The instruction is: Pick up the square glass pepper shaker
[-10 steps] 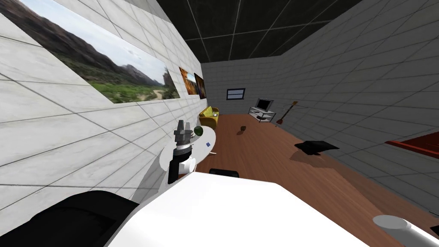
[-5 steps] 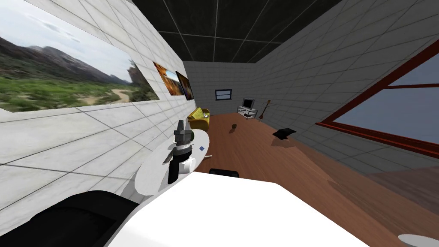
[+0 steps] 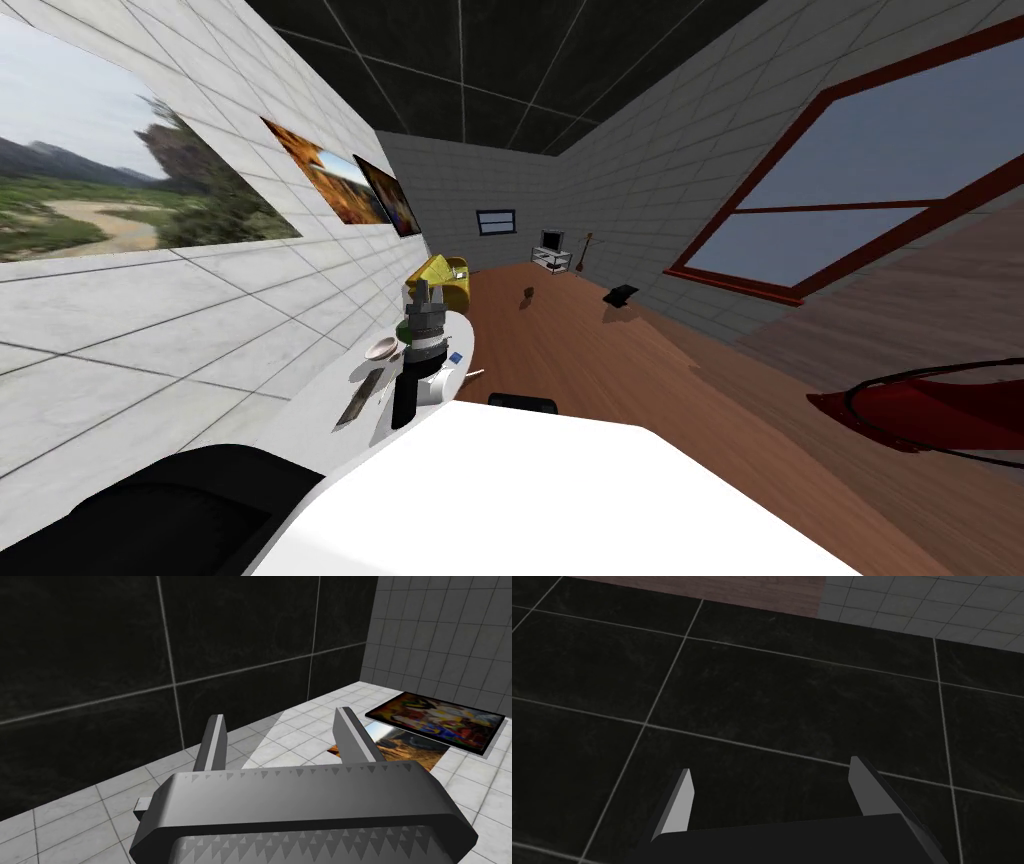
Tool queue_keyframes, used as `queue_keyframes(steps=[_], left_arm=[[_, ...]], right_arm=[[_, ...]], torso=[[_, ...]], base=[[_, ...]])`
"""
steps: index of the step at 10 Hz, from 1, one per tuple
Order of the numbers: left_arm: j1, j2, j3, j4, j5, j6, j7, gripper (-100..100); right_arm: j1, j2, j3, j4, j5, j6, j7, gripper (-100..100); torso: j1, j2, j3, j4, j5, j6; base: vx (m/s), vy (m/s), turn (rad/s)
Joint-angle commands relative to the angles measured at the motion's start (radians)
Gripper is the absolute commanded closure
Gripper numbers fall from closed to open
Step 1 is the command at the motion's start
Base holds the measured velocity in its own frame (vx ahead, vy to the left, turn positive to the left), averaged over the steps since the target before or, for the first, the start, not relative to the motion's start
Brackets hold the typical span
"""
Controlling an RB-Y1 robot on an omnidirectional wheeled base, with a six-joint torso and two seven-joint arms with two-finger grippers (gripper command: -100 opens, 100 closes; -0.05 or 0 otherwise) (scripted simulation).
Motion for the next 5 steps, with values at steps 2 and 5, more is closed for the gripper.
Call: queue_keyframes(steps=[2,5], left_arm=[[0.0,0.0,0.0,0.0,0.0,0.0,0.0,0],[0.0,0.0,0.0,0.0,0.0,0.0,0.0,0]], right_arm=[[-0.023,-0.01,-0.065,0.066,0.007,0.003,0.072,-100],[-0.042,-0.015,-0.125,0.12,0.013,0.011,0.136,-100]], torso=[[0.001,0.0,0.0,0.0,0.0,0.0],[0.001,0.0,0.0,0.0,0.0,0.0]], base=[[-0.006,0.042,-0.444],[-0.003,0.032,-0.43]])
